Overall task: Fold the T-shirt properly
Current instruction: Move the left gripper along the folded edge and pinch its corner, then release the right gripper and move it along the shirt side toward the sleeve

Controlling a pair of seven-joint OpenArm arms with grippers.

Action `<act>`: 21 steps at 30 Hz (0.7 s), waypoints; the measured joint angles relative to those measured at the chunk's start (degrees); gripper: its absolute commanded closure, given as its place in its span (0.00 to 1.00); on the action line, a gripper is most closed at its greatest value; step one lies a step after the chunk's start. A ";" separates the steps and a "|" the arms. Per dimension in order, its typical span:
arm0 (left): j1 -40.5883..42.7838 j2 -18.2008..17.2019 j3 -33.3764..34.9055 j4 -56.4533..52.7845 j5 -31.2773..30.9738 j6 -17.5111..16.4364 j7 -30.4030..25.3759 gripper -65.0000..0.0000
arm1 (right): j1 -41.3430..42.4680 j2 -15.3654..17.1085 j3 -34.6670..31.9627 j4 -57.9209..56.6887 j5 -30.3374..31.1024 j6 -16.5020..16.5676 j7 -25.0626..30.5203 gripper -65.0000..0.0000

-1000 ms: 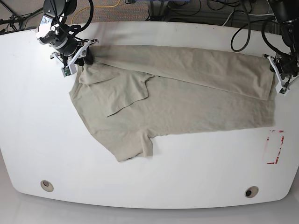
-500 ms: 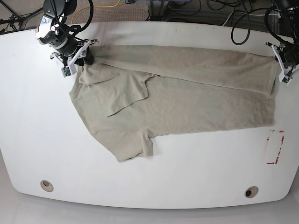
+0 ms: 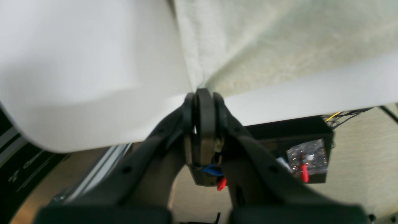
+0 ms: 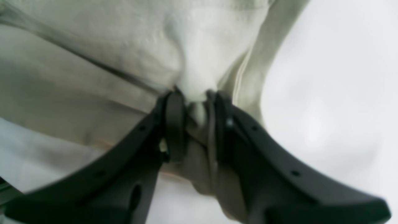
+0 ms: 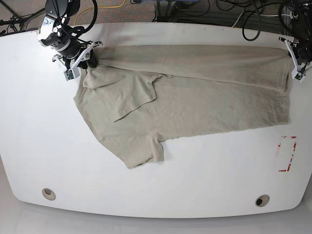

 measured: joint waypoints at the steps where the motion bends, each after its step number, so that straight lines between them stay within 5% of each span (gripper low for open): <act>1: 0.59 0.00 0.00 0.00 0.00 0.02 -0.11 1.00 | 0.00 0.02 0.07 -0.02 0.02 0.00 0.02 0.78; 4: 1.73 0.09 0.02 -0.04 0.28 0.00 0.31 0.88 | 0.00 0.04 0.11 -0.02 0.09 0.00 0.02 0.77; 12: 1.11 -1.05 0.04 0.07 -0.15 0.02 0.02 0.24 | 0.00 0.00 -0.07 0.09 0.00 0.00 -0.02 0.77; 21: 1.16 -1.68 0.07 0.46 -0.74 0.00 1.57 0.26 | -0.17 -0.33 -0.24 2.84 -1.20 -0.04 -2.64 0.73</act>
